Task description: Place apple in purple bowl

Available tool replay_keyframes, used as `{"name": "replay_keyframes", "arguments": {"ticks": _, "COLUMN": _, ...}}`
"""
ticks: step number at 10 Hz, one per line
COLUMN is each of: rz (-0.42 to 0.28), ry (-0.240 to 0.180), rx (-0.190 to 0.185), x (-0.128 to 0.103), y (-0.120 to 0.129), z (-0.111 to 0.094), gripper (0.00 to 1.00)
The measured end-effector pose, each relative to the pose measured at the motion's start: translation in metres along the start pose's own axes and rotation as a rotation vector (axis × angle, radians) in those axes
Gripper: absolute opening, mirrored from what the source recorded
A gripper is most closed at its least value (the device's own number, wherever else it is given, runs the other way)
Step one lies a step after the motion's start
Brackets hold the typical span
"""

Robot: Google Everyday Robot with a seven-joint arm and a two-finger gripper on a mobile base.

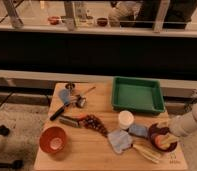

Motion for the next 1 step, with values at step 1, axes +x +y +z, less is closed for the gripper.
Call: {"name": "replay_keyframes", "arguments": {"ticks": 1, "rz": -0.002, "ry": -0.002, "rx": 0.002, "x": -0.0007, "y": 0.0, "z": -0.001, "gripper": 0.58}}
